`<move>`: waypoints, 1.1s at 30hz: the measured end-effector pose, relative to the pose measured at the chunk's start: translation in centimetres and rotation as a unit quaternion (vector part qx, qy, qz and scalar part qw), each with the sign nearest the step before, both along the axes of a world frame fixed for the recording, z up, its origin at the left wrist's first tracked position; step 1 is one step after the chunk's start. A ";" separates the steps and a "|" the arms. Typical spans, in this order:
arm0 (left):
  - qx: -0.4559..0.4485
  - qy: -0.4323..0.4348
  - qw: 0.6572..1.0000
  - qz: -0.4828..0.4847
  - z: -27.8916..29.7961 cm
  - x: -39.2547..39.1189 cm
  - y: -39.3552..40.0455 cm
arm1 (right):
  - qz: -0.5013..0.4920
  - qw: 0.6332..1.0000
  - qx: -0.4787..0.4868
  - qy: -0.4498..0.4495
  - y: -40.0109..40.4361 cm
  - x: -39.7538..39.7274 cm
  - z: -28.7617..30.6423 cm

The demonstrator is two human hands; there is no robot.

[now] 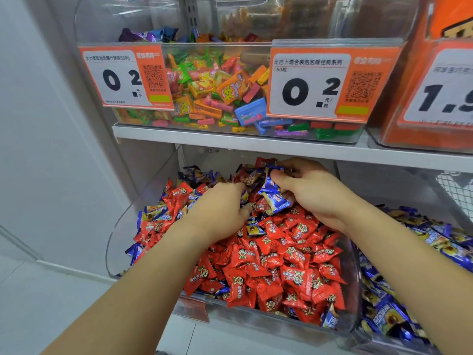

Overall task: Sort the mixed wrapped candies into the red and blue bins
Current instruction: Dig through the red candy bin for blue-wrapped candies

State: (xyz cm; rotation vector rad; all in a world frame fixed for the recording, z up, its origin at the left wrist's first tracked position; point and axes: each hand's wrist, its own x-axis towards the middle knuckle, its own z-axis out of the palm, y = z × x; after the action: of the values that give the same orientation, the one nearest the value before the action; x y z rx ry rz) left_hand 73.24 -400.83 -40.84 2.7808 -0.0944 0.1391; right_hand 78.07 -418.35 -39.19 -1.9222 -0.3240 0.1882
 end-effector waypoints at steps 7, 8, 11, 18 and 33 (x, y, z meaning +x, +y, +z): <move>0.006 -0.067 0.998 0.013 1.5 -0.2 -0.5 | 0.022 0.989 0.109 0.094 -3.0 -2.5 0.8; -0.004 -0.087 0.996 0.022 1.8 -0.3 -0.5 | 0.026 0.984 0.134 0.114 -3.6 -2.9 1.1; -0.037 -0.155 0.986 0.046 2.5 -0.4 -1.0 | 0.019 0.969 0.189 0.158 -5.9 -3.9 1.4; -0.129 -0.171 0.977 0.010 3.6 -1.4 -5.3 | -0.023 0.944 0.247 0.218 -11.9 -7.0 1.0; -0.095 -0.094 0.964 -0.230 1.4 -2.9 -18.2 | -0.259 0.958 0.113 0.055 -20.5 -7.4 0.2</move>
State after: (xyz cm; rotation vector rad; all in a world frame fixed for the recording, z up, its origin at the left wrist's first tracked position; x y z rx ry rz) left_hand 70.31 -419.07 -39.47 2.4705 -0.7266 0.2756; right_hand 70.69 -438.84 -39.01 -1.6976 0.2292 -0.0868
